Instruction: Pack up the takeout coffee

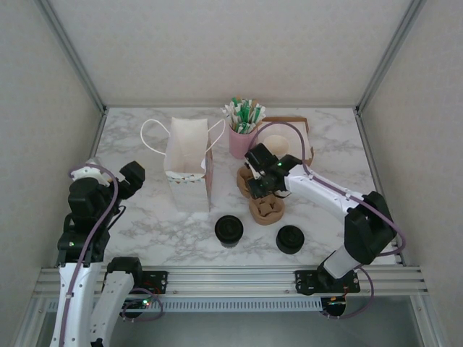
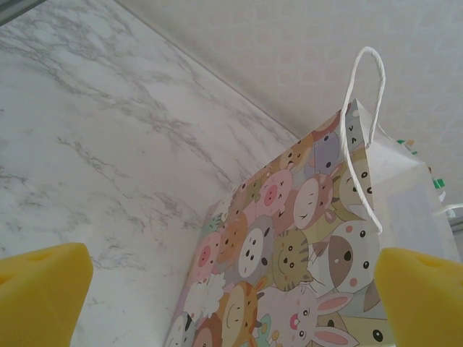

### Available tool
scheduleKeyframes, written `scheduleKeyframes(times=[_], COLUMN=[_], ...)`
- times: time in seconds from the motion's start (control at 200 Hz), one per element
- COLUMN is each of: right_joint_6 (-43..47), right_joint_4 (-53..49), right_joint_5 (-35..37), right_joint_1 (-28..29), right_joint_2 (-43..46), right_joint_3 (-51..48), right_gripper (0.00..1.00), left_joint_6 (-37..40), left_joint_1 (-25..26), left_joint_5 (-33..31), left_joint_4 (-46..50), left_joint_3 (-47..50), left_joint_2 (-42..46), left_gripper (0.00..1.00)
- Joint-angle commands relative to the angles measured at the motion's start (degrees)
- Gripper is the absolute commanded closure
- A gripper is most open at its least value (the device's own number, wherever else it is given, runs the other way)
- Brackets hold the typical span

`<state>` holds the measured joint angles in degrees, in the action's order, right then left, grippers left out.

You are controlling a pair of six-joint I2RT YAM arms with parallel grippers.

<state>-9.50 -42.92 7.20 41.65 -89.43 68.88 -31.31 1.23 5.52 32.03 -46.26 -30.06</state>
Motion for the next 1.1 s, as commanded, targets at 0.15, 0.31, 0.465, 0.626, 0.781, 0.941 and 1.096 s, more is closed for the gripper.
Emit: scheduleKeyframes(times=[0.15, 0.31, 0.465, 0.626, 0.781, 0.941, 1.096], right_joint_6=[-4.35, -5.94, -7.20, -7.63, -7.75, -6.61, -5.28], right_joint_4=[-3.74, -5.36, -5.28, -4.02, -2.88, -1.78, -1.47], right_joint_5=[-0.83, -0.35, 0.85, 0.31, 0.03, 0.13, 0.28], right_joint_1=[-0.46, -0.35, -0.39, -0.35, -0.36, -0.43, -0.52], right_joint_2=[3.53, 3.40, 1.94, 0.17, -0.64, -0.45, -0.22], right_joint_3=[3.12, 3.50, 2.33, 0.74, -0.58, -1.16, -1.39], right_gripper=[0.58, 0.58, 0.58, 0.57, 0.55, 0.53, 0.50], left_joint_6=[0.02, 1.36, 2.58, 2.48, 2.49, 2.52, 2.56], left_joint_1=[-1.08, -1.46, -1.43, -1.47, -1.46, -1.46, -1.45], left_joint_5=[-0.35, -0.42, -0.25, 0.26, 0.04, 0.06, 0.02], left_joint_4=[0.23, 0.88, 0.96, 0.94, 1.06, 1.17, 1.14], left_joint_3=[-0.12, -1.23, -1.55, -1.55, -1.64, -1.55, -1.55], left_joint_2=[0.67, 1.96, 2.62, 1.87, 1.68, 1.41, 1.41], left_gripper=[0.00, 0.00, 0.00, 0.00, 0.00, 0.00, 0.00])
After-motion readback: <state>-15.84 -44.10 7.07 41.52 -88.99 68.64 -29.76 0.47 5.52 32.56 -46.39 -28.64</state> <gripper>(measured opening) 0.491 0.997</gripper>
